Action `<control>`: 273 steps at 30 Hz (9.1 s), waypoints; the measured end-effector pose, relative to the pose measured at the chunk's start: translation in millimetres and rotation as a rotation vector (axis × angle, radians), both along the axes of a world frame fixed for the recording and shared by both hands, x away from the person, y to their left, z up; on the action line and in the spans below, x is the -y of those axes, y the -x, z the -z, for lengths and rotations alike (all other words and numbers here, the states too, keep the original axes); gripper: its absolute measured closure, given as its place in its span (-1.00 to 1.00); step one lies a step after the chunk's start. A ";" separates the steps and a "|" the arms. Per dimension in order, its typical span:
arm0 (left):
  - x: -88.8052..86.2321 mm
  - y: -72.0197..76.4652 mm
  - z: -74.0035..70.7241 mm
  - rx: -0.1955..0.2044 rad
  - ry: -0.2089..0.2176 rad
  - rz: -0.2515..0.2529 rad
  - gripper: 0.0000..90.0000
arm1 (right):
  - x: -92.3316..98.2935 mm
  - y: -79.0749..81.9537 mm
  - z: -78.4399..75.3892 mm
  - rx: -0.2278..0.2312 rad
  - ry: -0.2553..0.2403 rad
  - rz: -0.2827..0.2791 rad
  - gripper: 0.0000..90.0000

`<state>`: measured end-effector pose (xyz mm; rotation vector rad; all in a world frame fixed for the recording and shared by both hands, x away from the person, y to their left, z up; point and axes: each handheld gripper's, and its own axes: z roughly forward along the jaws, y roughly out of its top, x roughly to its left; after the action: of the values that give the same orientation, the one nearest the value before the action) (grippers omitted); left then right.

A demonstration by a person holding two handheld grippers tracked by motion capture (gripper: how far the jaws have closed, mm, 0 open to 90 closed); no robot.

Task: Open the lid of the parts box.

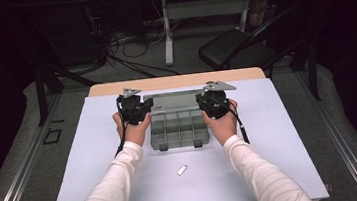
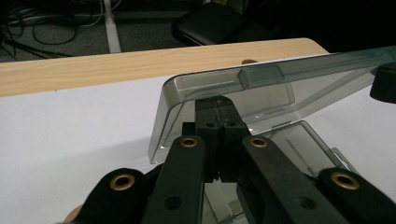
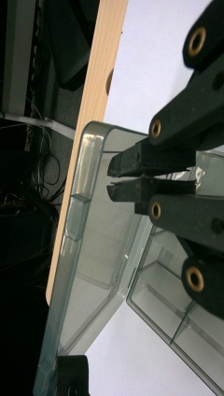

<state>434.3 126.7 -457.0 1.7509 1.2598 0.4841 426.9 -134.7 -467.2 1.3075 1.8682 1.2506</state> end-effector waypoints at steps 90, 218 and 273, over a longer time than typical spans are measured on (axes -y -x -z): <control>-6.2 16.4 43.3 -0.088 -0.044 0.034 0.31 | 13.7 -23.1 64.6 -0.019 0.017 0.093 0.91; -3.7 33.4 109.9 -0.116 -0.172 0.058 0.44 | 7.3 -66.8 61.7 -0.164 -0.022 0.187 0.96; -3.8 33.3 110.1 -0.117 -0.168 0.057 0.45 | 7.7 -77.0 79.3 -0.240 -0.028 0.205 0.97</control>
<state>401.1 130.5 -567.1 1.9757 1.2771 0.4715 504.0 -142.4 -546.5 1.6803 1.8230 1.0559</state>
